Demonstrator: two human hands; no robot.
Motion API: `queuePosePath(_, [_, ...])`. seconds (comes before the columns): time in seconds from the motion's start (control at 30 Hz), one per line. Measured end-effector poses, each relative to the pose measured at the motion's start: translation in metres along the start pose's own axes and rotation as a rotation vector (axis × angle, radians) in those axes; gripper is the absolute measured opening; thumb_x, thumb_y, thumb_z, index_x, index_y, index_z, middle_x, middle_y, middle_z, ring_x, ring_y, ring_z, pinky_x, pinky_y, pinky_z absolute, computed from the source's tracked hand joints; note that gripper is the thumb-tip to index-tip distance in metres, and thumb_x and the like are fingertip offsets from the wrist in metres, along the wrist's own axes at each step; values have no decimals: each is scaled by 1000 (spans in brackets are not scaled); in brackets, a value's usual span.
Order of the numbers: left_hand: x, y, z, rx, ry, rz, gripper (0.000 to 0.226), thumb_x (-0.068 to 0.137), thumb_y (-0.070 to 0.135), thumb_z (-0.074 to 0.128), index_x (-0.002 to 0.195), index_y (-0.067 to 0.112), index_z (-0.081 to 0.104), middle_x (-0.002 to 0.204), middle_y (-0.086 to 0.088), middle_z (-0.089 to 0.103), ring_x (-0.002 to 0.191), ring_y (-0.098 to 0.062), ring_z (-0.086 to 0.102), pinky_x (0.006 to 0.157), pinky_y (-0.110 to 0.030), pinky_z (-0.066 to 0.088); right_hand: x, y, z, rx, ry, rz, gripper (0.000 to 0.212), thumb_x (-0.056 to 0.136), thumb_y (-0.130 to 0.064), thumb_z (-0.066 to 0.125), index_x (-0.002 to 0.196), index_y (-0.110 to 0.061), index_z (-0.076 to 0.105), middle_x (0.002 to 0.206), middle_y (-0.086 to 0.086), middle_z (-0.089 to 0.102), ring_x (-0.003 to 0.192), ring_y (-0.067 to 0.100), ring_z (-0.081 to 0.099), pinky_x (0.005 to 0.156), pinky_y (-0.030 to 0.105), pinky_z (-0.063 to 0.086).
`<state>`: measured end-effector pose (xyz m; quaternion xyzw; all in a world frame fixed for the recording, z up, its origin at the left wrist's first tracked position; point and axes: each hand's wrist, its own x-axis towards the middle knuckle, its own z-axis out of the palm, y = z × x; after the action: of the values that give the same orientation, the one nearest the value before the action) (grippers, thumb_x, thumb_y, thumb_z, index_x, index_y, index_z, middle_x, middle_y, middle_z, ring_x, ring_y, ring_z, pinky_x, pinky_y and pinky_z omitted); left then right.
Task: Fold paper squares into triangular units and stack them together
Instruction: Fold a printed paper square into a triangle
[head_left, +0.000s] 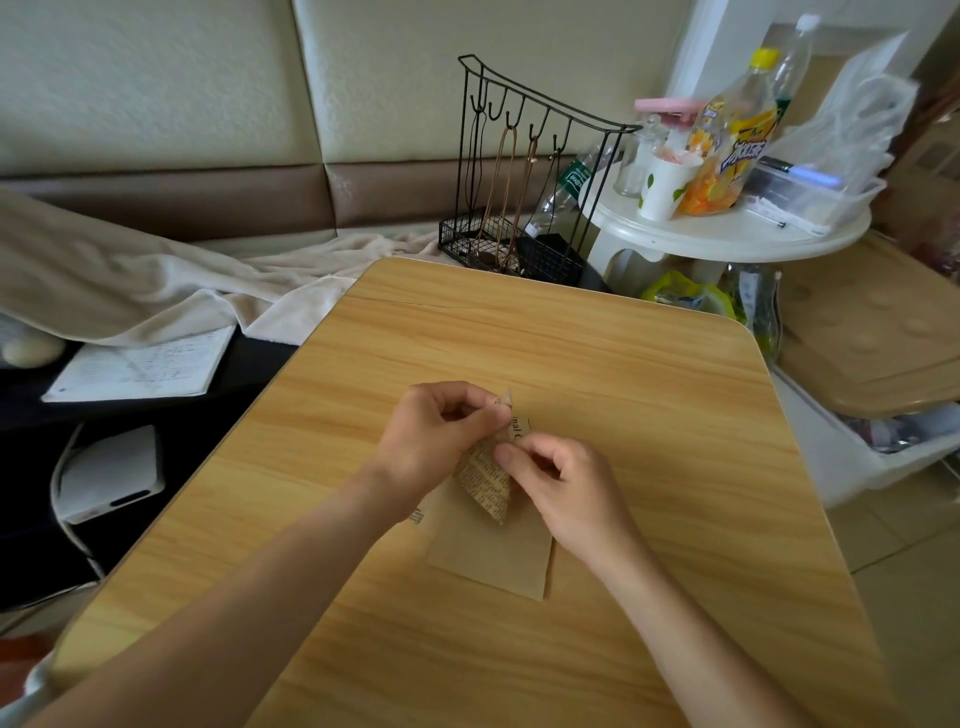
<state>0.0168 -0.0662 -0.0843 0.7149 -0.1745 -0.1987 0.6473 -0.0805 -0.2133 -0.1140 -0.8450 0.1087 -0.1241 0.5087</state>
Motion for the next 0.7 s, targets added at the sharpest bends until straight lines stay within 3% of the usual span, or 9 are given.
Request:
queuePosePath(0.1, [4, 2, -6, -133, 70, -19, 12, 90, 18, 77, 89, 6, 76, 77, -5, 73, 70, -13, 67, 63, -21, 54, -2, 0, 1, -4, -22, -10, 21, 97, -39, 69, 83, -26, 76, 72, -11, 71, 62, 1, 59, 60, 23, 43])
queuePosePath(0.27, [5, 0, -7, -218, 128, -21, 21, 90, 16, 76, 98, -2, 72, 77, -3, 70, 70, -10, 65, 64, -19, 52, -1, 1, 1, 6, -22, -20, 23, 97, -36, 71, 80, -21, 73, 70, 0, 67, 61, 5, 53, 61, 32, 43])
queuePosePath(0.37, [5, -2, -6, -262, 154, -26, 18, 91, 16, 75, 98, -1, 73, 73, 0, 69, 68, -9, 64, 63, -19, 53, -2, 1, 1, 15, -5, -10, 18, 96, -32, 73, 80, -23, 74, 69, -7, 67, 60, 1, 52, 58, 23, 41])
queuePosePath(0.5, [5, -2, -7, -299, 159, -49, 16, 91, 16, 75, 97, 2, 73, 73, 1, 69, 68, -9, 64, 64, -20, 54, -2, 2, 2, 23, 41, -10, 20, 96, -26, 73, 76, -21, 70, 70, -2, 67, 65, 20, 58, 63, 35, 45])
queuePosePath(0.6, [3, -2, -6, -244, 119, -42, 11, 94, 17, 72, 94, 6, 72, 74, 1, 68, 70, -10, 63, 65, -20, 54, -2, 2, 2, 16, 73, -33, 23, 96, -20, 72, 74, -18, 66, 67, 2, 65, 64, 24, 56, 62, 39, 44])
queuePosePath(0.7, [3, -3, -8, -48, 110, 4, 10, 94, 21, 73, 100, 14, 72, 69, 4, 53, 63, -8, 51, 59, -20, 45, -4, 3, 3, 19, 112, -47, 25, 95, -19, 73, 72, -17, 64, 62, 1, 60, 55, 14, 48, 54, 30, 38])
